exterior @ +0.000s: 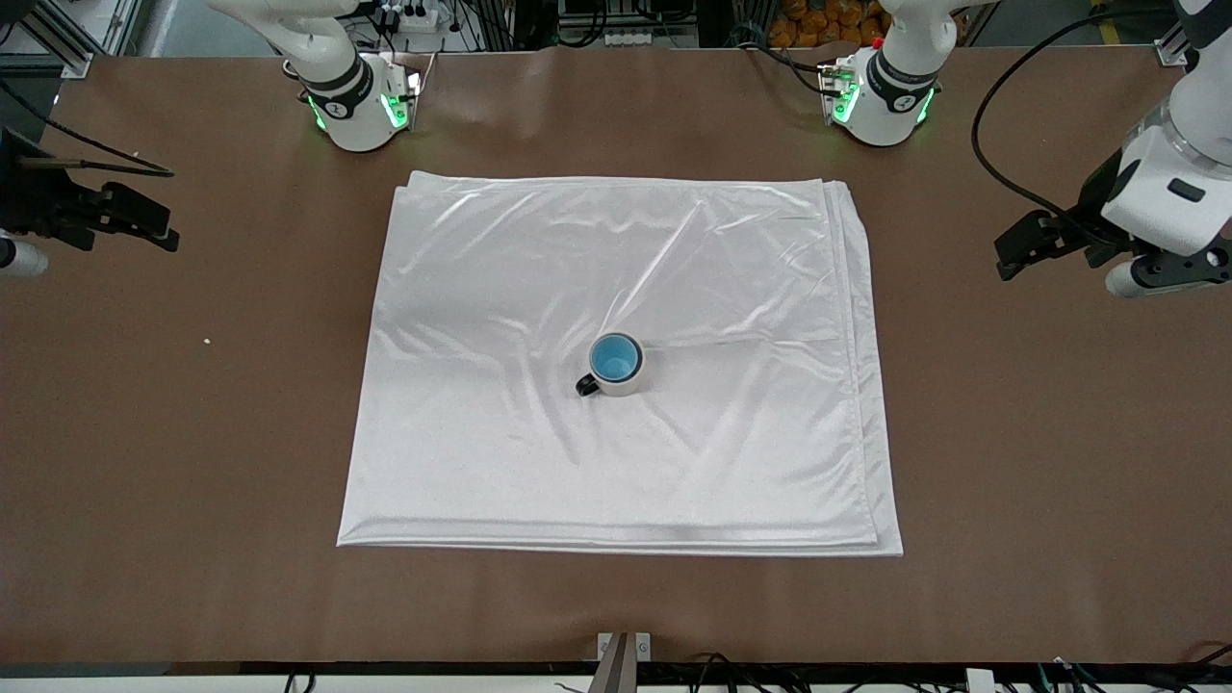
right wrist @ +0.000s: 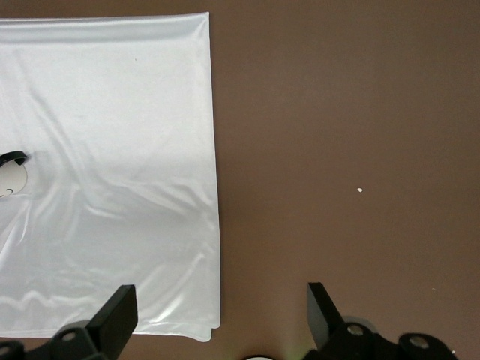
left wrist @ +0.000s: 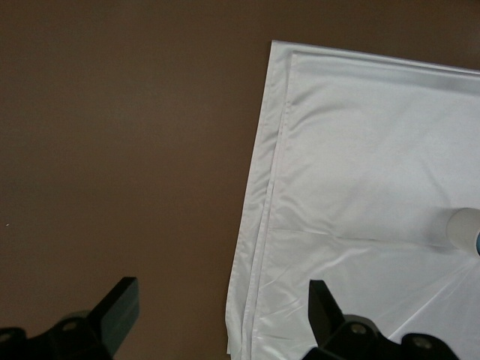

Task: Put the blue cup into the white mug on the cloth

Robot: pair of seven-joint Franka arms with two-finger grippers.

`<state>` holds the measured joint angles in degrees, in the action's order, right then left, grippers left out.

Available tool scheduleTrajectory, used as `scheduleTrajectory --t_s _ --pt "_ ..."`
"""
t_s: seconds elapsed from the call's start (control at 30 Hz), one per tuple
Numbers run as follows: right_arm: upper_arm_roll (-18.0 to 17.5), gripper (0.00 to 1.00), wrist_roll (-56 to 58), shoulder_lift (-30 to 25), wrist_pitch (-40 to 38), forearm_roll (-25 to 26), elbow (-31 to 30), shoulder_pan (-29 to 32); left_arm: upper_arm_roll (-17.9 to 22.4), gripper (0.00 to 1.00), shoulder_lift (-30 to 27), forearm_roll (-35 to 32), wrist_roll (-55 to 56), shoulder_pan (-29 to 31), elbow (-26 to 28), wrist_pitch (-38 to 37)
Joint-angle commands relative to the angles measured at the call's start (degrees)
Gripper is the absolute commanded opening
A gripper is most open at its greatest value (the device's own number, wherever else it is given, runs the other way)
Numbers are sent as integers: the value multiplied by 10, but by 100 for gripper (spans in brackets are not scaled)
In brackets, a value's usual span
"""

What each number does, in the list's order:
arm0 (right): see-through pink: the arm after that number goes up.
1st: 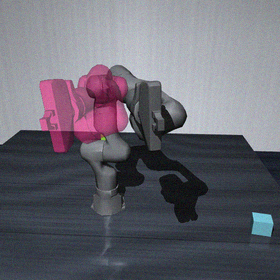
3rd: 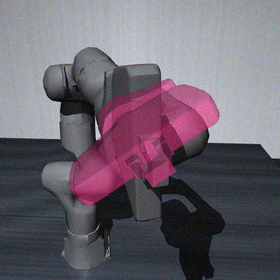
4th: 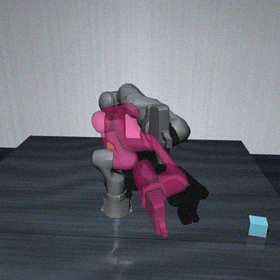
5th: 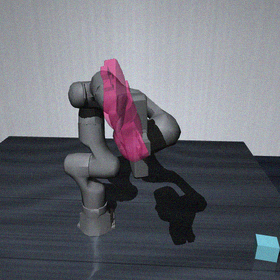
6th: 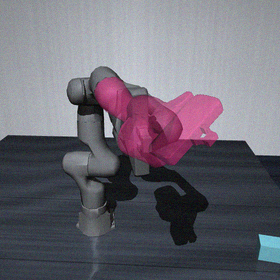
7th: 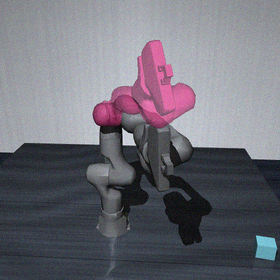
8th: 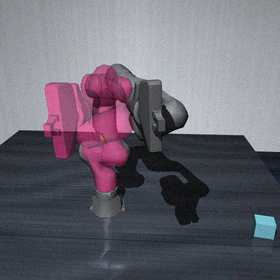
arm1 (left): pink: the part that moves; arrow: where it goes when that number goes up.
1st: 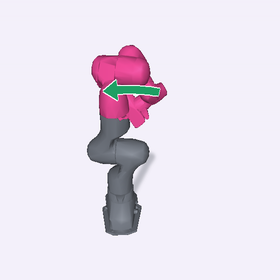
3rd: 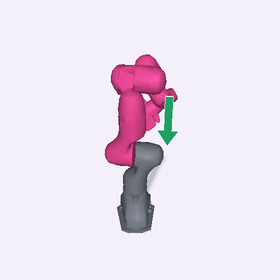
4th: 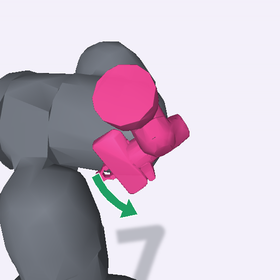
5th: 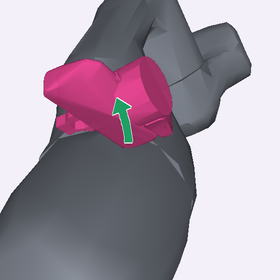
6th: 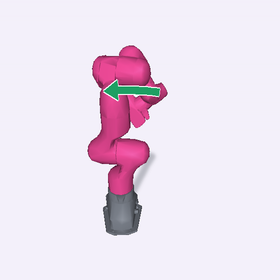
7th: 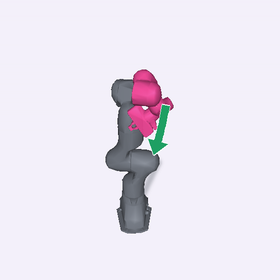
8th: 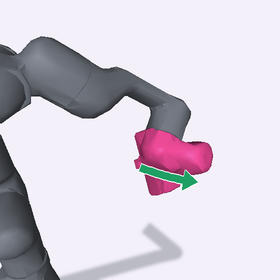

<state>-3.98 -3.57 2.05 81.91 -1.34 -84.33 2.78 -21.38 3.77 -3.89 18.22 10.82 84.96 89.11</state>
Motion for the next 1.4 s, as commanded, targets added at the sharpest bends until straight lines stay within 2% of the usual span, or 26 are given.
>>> scheduleTrajectory --t_s 0.0,0.5,1.37 --pt "-2 100 8 -16 22 -13 -24 11 -5 100 -17 16 -13 25 30 12" --pt "-2 100 18 -17 37 -12 -24 28 -6 100 -21 44 -72 73 93 84" --pt "0 100 35 -20 20 -12 -22 48 -10 100 -18 34 -71 71 94 88"
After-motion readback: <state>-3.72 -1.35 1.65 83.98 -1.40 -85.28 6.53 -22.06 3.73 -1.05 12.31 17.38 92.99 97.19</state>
